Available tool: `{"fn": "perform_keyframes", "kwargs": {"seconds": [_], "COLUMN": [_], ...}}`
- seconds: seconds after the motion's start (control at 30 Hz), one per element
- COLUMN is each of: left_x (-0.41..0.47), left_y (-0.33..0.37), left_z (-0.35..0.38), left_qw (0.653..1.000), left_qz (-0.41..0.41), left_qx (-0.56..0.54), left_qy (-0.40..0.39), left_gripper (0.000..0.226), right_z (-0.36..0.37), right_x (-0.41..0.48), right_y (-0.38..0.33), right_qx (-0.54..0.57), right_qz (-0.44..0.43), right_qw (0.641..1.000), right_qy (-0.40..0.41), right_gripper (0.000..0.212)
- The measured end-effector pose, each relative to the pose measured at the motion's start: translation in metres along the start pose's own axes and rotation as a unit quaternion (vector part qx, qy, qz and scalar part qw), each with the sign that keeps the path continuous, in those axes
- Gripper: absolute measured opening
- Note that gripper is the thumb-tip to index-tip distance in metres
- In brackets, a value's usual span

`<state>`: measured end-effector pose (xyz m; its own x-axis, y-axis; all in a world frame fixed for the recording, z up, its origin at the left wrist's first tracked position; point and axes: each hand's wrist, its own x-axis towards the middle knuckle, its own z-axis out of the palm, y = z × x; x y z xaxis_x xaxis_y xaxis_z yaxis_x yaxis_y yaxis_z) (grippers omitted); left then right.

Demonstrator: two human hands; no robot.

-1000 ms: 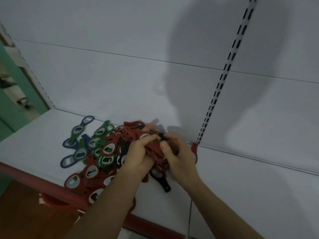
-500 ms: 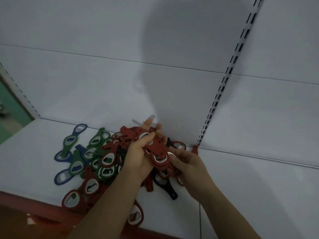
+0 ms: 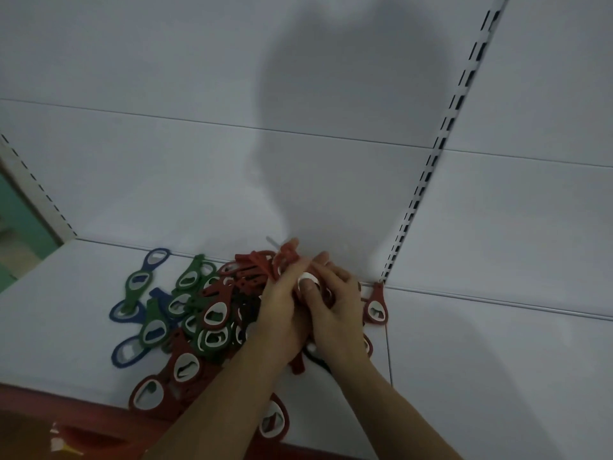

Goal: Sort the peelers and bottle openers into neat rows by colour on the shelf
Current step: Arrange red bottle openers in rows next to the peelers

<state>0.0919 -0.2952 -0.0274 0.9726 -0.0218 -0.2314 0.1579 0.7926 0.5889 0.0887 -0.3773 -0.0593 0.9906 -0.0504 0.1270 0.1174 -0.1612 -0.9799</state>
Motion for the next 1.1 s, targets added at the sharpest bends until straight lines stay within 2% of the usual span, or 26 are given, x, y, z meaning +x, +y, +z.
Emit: {"fn": "perform_keyframes", "kwargs": {"seconds": [0.03, 0.1, 0.17, 0.2, 0.3, 0.37, 0.57, 0.7, 0.73, 0.8, 0.87, 0.93, 1.0, 1.03, 1.1], "left_x": [-0.001, -0.001, -0.001, 0.0, 0.005, 0.003, 0.001, 0.007, 0.006, 0.0, -0.004, -0.005, -0.002, -0.001, 0.002], "left_y": [0.004, 0.009, 0.009, 0.005, -0.011, -0.016, -0.03, -0.049, -0.054, -0.06, -0.063, -0.059, -0.055, -0.052, -0.045], "left_z": [-0.002, -0.007, -0.007, -0.007, -0.001, 0.007, 0.016, 0.011, 0.012, 0.019, 0.026, 0.029, 0.024, 0.02, 0.009], "left_qw": [0.999, 0.997, 0.996, 0.996, 0.996, 0.996, 0.996, 0.999, 0.998, 0.996, 0.998, 0.999, 0.998, 0.996, 0.993], "left_qz": [-0.025, -0.04, -0.044, -0.05, -0.041, -0.025, -0.081, -0.015, 0.001, 0.004, -0.013, -0.031, -0.04, -0.033, -0.007], "left_qx": [-0.027, -0.064, -0.076, -0.07, -0.017, 0.004, -0.005, 0.031, 0.046, 0.055, 0.049, 0.034, 0.034, 0.045, 0.067], "left_qy": [-0.009, -0.025, -0.016, 0.002, 0.078, 0.09, 0.024, -0.036, -0.052, -0.066, -0.048, 0.002, 0.046, 0.062, 0.095], "left_gripper": [0.033, 0.051, 0.07, 0.072, 0.056, 0.05, 0.051, 0.038, 0.042, 0.056, 0.052, 0.045, 0.044, 0.041, 0.018], "right_z": [0.0, -0.004, -0.01, -0.012, -0.017, -0.021, -0.028, -0.048, -0.052, -0.057, -0.058, -0.06, -0.07, -0.078, -0.099], "right_x": [0.001, 0.004, 0.007, 0.007, 0.003, 0.001, -0.002, -0.002, -0.002, -0.001, -0.001, 0.002, 0.008, 0.014, 0.032], "right_y": [0.002, 0.008, 0.013, 0.014, 0.014, 0.012, 0.011, 0.002, 0.001, 0.003, 0.007, 0.014, 0.019, 0.022, 0.031], "right_qx": [-0.027, -0.054, -0.024, -0.006, 0.054, 0.095, 0.221, 0.25, 0.247, 0.216, 0.137, -0.01, -0.16, -0.181, -0.169], "right_qz": [-0.005, -0.006, 0.008, 0.015, 0.03, 0.036, 0.082, 0.061, 0.049, 0.017, -0.02, -0.061, -0.127, -0.147, -0.145], "right_qw": [1.0, 0.998, 1.0, 1.0, 0.998, 0.995, 0.969, 0.961, 0.962, 0.971, 0.987, 0.995, 0.978, 0.972, 0.975], "right_qy": [-0.004, -0.008, -0.012, -0.016, -0.009, 0.018, 0.071, 0.1, 0.103, 0.098, 0.086, 0.076, 0.05, 0.041, 0.019], "right_gripper": [0.037, 0.044, 0.048, 0.048, 0.046, 0.038, 0.031, 0.035, 0.032, 0.024, 0.021, 0.023, 0.024, 0.026, 0.036]}}
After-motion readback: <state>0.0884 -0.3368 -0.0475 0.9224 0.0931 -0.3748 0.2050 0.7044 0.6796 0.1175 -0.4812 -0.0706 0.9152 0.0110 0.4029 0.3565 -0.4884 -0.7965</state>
